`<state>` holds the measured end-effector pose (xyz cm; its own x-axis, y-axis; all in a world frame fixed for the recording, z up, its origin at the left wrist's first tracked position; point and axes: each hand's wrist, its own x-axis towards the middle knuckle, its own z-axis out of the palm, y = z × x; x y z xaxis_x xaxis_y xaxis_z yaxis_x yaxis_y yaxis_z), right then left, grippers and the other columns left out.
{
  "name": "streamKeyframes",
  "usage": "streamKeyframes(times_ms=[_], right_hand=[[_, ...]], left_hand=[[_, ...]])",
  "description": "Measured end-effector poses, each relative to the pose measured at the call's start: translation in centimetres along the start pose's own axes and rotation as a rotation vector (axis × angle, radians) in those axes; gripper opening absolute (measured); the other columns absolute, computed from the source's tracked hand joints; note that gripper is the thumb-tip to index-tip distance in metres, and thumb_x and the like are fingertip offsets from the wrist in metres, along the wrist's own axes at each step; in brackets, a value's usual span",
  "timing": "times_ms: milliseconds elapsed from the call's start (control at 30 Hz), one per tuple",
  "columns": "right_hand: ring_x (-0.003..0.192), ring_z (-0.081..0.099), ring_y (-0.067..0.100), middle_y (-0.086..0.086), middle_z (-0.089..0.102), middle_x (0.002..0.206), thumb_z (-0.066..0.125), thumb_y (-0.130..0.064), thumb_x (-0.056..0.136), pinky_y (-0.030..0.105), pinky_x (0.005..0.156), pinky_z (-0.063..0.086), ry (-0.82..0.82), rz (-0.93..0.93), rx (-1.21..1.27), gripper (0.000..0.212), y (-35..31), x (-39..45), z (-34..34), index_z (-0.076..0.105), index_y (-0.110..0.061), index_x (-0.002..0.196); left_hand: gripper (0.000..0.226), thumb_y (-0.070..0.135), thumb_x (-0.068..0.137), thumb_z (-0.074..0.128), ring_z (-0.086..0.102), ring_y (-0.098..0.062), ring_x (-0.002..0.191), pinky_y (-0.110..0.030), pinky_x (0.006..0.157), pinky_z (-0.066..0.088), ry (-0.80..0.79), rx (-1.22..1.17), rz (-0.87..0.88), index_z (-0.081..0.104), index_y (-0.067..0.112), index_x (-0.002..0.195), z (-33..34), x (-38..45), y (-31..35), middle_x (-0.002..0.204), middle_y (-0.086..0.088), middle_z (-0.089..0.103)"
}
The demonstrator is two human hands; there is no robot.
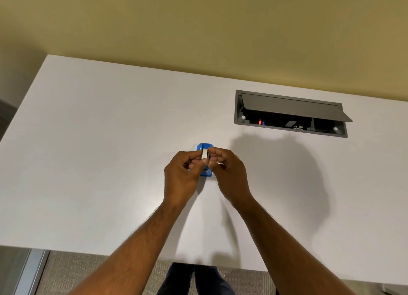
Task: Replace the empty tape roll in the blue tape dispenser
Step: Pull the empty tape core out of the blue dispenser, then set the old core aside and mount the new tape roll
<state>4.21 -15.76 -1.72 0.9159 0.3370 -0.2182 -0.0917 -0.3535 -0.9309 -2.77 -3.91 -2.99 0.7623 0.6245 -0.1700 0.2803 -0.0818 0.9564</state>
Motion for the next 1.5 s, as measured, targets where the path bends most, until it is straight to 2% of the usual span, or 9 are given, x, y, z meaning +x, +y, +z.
streamKeyframes(times_ms=[233, 400, 500, 600, 767, 933, 1100, 1233, 1500], right_hand=[[0.087, 0.064, -0.011, -0.018, 0.068, 0.093, 0.07, -0.013, 0.09, 0.003, 0.073, 0.048, 0.036, -0.022, -0.051, 0.026, -0.4, 0.0, 0.2, 0.065, -0.038, 0.095], [0.077, 0.063, -0.007, -0.011, 0.069, 0.083, 0.07, -0.01, 0.089, 0.004, 0.071, 0.048, 0.062, -0.069, -0.089, 0.019, -0.3, 0.5, 0.3, 0.069, -0.028, 0.095], [0.074, 0.063, -0.004, 0.002, 0.072, 0.084, 0.071, -0.008, 0.089, 0.003, 0.07, 0.047, 0.063, -0.078, -0.065, 0.021, -0.4, 0.7, 0.4, 0.066, -0.027, 0.096], [0.077, 0.065, -0.005, -0.002, 0.073, 0.088, 0.071, -0.008, 0.089, 0.003, 0.072, 0.047, 0.053, -0.066, -0.023, 0.022, -0.5, 0.7, 0.5, 0.066, -0.026, 0.1], [0.077, 0.065, -0.003, -0.002, 0.072, 0.091, 0.069, -0.007, 0.089, 0.007, 0.072, 0.05, 0.037, -0.032, 0.002, 0.022, -0.4, 0.7, 0.6, 0.068, -0.022, 0.105], [0.082, 0.067, 0.005, 0.003, 0.072, 0.099, 0.067, -0.006, 0.089, 0.009, 0.072, 0.052, 0.073, 0.057, 0.02, 0.023, 0.1, 0.5, 0.3, 0.069, -0.019, 0.107], [0.092, 0.067, -0.003, -0.004, 0.069, 0.113, 0.066, -0.011, 0.092, 0.012, 0.078, 0.052, 0.067, 0.128, 0.037, 0.025, 0.4, 0.2, -0.2, 0.067, -0.027, 0.11], [0.093, 0.067, -0.004, -0.004, 0.068, 0.114, 0.066, -0.009, 0.092, 0.016, 0.082, 0.053, 0.068, 0.143, 0.029, 0.026, 0.5, -0.1, -0.5, 0.066, -0.027, 0.112], [0.094, 0.067, -0.001, -0.008, 0.071, 0.11, 0.066, -0.009, 0.09, 0.018, 0.083, 0.052, 0.063, 0.156, 0.015, 0.028, 0.9, -0.2, -0.7, 0.065, -0.026, 0.114]], left_hand=[[0.013, 0.022, 0.092, 0.074, 0.07, -0.005, 0.09, -0.014, 0.079, 0.055, -0.027, 0.035, 0.017, 0.074, 0.033, 0.099, 0.4, 0.1, 0.0, 0.094, 0.01, 0.074], [0.015, 0.023, 0.093, 0.073, 0.067, -0.002, 0.09, -0.012, 0.079, 0.054, -0.01, 0.045, 0.039, 0.07, 0.038, 0.096, 0.6, 0.2, 0.3, 0.096, 0.011, 0.072], [0.013, 0.02, 0.092, 0.073, 0.066, -0.007, 0.103, -0.017, 0.088, 0.055, -0.001, 0.043, 0.055, 0.072, 0.027, 0.103, 0.6, 0.4, 0.2, 0.11, 0.006, 0.069], [0.021, 0.017, 0.093, 0.073, 0.063, -0.001, 0.116, -0.013, 0.095, 0.052, -0.026, -0.003, 0.041, 0.072, 0.029, 0.11, 0.5, 0.7, 0.1, 0.126, 0.012, 0.065], [0.026, 0.022, 0.091, 0.075, 0.068, -0.002, 0.105, -0.018, 0.089, 0.056, -0.055, -0.021, 0.001, 0.069, 0.03, 0.115, -0.1, 1.1, -0.7, 0.111, 0.017, 0.072], [0.045, 0.024, 0.085, 0.08, 0.064, 0.008, 0.104, -0.006, 0.086, 0.05, 0.059, 0.077, -0.008, 0.058, 0.042, 0.12, -1.6, 2.2, -1.6, 0.111, 0.029, 0.067], [0.053, 0.028, 0.082, 0.083, 0.062, 0.006, 0.105, -0.003, 0.09, 0.043, 0.116, 0.24, -0.02, 0.059, 0.031, 0.129, -4.1, 3.8, -4.0, 0.123, 0.015, 0.067], [0.056, 0.021, 0.083, 0.081, 0.063, -0.015, 0.119, -0.031, 0.102, 0.049, 0.104, 0.4, 0.011, 0.058, 0.024, 0.133, -5.5, 4.9, -5.8, 0.131, 0.007, 0.067], [0.054, 0.012, 0.079, 0.08, 0.063, -0.02, 0.105, -0.026, 0.084, 0.042, 0.161, 0.502, 0.095, 0.059, 0.02, 0.128, -5.9, 5.5, -5.9, 0.113, -0.001, 0.072]])
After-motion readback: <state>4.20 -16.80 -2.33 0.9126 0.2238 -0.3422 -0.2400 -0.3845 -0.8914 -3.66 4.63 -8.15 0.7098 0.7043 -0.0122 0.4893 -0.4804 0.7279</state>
